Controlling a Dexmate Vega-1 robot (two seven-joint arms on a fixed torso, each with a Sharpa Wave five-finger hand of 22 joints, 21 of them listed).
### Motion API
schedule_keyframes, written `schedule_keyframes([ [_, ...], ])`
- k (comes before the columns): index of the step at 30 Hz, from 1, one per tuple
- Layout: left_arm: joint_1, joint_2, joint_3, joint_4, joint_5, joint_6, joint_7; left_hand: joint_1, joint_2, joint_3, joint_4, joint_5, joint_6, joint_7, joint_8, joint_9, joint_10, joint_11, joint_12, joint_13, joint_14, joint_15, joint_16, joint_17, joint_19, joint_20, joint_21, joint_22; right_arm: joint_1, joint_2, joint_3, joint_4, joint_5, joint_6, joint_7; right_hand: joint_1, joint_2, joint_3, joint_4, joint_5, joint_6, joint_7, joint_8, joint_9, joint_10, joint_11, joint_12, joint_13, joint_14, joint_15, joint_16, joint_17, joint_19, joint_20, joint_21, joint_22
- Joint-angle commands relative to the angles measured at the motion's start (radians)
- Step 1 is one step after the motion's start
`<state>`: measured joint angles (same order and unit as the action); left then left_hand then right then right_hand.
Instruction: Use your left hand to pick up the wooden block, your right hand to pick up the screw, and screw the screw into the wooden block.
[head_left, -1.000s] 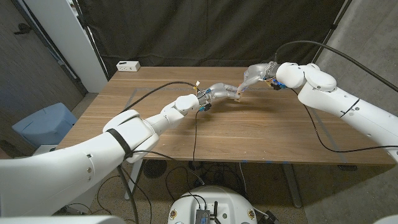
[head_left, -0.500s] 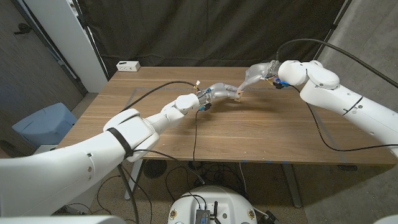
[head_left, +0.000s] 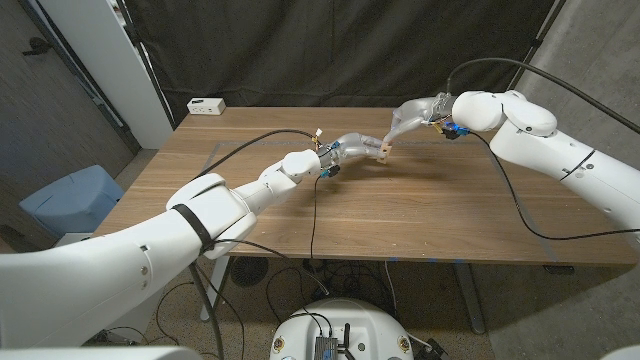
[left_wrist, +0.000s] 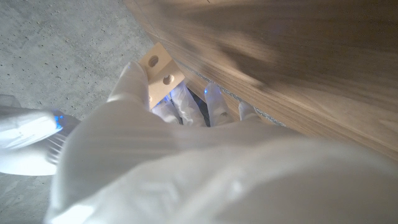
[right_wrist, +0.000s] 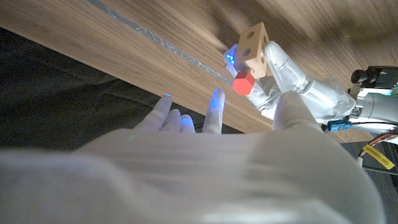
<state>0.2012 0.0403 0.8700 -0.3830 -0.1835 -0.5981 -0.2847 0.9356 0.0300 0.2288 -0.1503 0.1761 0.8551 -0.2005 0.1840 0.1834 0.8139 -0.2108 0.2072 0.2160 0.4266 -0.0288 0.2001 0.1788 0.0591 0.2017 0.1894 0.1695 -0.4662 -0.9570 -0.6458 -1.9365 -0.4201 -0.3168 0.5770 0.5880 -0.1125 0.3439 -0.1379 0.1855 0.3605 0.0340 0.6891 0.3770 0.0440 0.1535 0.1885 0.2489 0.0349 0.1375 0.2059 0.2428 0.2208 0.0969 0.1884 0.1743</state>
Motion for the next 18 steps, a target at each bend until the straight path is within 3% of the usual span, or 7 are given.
schedule_keyframes([
  [1,-0.001,0.0,0.002,0.0,-0.001,-0.007,-0.005,0.002,0.008,0.0,0.006,0.004,0.009,-0.003,0.007,0.004,-0.001,-0.001,0.002,0.003,0.002,-0.001,0.002,0.002,0.004,0.0,0.003,0.006,0.003,-0.006,0.013,0.013,0.034,0.034,-0.006,0.023,0.004,0.009,-0.008,0.003,-0.011,-0.007,-0.009,-0.005,-0.009,-0.003,0.008,0.002,-0.007,0.004,-0.003,0.0,-0.003,0.001,0.003,0.003],
  [7,0.001,0.0,0.003,0.001,-0.001,-0.014,-0.007,0.002,0.008,0.0,0.006,0.004,0.007,-0.002,0.006,0.004,-0.002,-0.001,0.001,0.002,0.002,-0.001,0.002,0.002,0.004,0.002,0.003,0.006,0.016,-0.006,0.005,0.03,0.04,0.053,0.011,0.049,0.015,0.024,-0.019,0.003,-0.024,-0.032,-0.028,-0.023,-0.017,-0.013,0.011,0.002,-0.012,0.003,-0.004,-0.004,-0.003,0.001,0.005,0.002],
  [10,0.001,0.0,0.003,0.001,-0.001,-0.016,-0.005,0.002,0.008,0.0,0.006,0.004,0.006,-0.003,0.006,0.004,-0.002,-0.001,0.001,0.002,0.001,0.0,0.002,0.002,0.003,0.001,0.003,0.006,0.021,-0.005,0.0,0.034,0.036,0.056,0.018,0.069,0.017,0.034,-0.025,0.003,-0.047,-0.047,-0.053,-0.04,-0.029,-0.016,0.012,0.002,-0.026,0.003,-0.007,-0.008,-0.006,0.0,0.005,0.002],
  [15,0.002,0.001,0.003,0.0,-0.001,-0.018,-0.005,0.002,0.008,0.0,0.006,0.004,0.008,-0.004,0.006,0.004,-0.001,-0.001,0.001,0.002,0.002,-0.001,0.002,0.002,0.004,0.0,0.003,0.006,0.034,0.002,-0.012,0.048,0.033,0.069,0.038,0.094,0.017,0.045,-0.031,0.002,-0.078,-0.05,-0.084,-0.061,-0.056,-0.02,0.009,0.002,-0.044,0.009,-0.01,-0.011,-0.019,0.002,0.002,0.002],
  [18,0.003,0.002,0.002,-0.001,-0.001,-0.02,-0.006,0.002,0.008,0.0,0.006,0.004,0.007,-0.003,0.006,0.004,-0.001,-0.001,0.002,0.002,0.002,-0.001,0.002,0.002,0.004,0.0,0.003,0.006,0.038,0.004,-0.017,0.053,0.032,0.072,0.045,0.098,0.017,0.047,-0.032,0.001,-0.079,-0.049,-0.088,-0.066,-0.061,-0.021,0.009,0.002,-0.049,0.009,-0.011,-0.012,-0.021,0.002,0.002,0.001],
])
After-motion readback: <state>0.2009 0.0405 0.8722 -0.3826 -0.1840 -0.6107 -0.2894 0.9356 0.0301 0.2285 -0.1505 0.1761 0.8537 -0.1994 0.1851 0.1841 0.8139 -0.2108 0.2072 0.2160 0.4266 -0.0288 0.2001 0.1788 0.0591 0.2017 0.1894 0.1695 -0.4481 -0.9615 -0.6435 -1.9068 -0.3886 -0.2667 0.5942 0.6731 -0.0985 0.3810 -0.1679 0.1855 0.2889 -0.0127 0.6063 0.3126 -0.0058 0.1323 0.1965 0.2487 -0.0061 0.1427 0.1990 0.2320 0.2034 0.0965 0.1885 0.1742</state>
